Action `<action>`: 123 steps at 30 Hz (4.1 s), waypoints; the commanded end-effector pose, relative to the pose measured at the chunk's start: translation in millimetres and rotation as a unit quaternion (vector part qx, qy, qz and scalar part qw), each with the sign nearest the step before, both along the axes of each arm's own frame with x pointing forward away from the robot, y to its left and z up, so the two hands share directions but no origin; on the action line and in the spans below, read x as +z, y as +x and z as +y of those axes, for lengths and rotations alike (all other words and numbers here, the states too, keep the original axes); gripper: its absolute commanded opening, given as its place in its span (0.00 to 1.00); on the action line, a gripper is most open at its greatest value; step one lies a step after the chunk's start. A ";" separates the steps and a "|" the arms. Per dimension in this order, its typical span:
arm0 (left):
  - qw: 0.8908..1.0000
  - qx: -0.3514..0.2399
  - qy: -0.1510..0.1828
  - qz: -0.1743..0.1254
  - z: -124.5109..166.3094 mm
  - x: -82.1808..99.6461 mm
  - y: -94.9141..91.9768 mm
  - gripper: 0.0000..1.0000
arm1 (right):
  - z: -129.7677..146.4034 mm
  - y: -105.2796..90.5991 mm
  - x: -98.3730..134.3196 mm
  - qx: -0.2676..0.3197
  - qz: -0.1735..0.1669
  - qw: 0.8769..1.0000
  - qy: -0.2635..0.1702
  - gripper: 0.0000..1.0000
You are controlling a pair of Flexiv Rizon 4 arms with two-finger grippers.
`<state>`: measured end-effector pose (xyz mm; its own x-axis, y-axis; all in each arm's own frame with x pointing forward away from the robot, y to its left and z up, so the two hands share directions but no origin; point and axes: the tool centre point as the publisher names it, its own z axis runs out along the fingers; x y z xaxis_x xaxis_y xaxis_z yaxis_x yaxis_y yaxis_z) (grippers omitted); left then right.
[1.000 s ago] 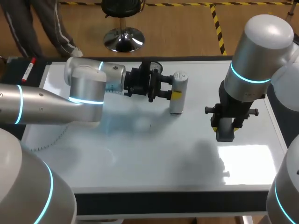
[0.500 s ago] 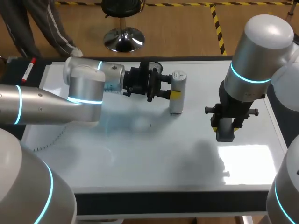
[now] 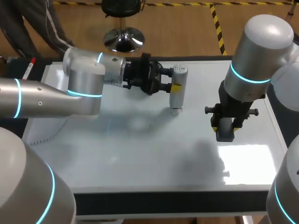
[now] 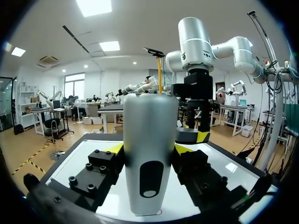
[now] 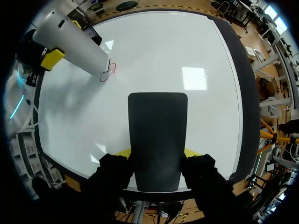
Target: Pick up the inspection probe, press it on each red-marked spot on the whiteboard one by one, put down the probe, pick up the eraser, and wipe off all the red marks.
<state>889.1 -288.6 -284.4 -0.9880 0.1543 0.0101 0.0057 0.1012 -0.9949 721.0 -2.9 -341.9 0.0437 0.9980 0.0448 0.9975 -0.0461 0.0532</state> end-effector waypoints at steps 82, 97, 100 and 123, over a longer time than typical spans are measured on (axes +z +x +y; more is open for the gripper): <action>0.996 0.091 -0.006 0.008 214.9 26.4 -25.0 0.00 | -0.7 0.1 -0.1 0.001 0.000 1.000 0.001 0.00; 0.995 0.099 -0.013 0.009 224.5 24.9 -27.4 0.00 | -0.7 0.1 -0.1 0.001 0.000 1.000 0.001 0.00; 0.995 0.099 -0.013 0.009 224.5 24.9 -27.4 0.00 | -0.7 0.1 -0.1 0.001 0.000 1.000 0.001 0.00; 0.995 0.099 -0.013 0.009 224.5 24.9 -27.4 0.00 | 54.1 42.0 0.0 0.031 0.020 0.999 -0.001 0.00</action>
<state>862.2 -63.8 -260.0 -0.9987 -0.0408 0.0297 -0.0327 0.0739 -0.9967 748.4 36.2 -337.4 -0.0170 0.9971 0.0744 0.9988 0.0135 0.0477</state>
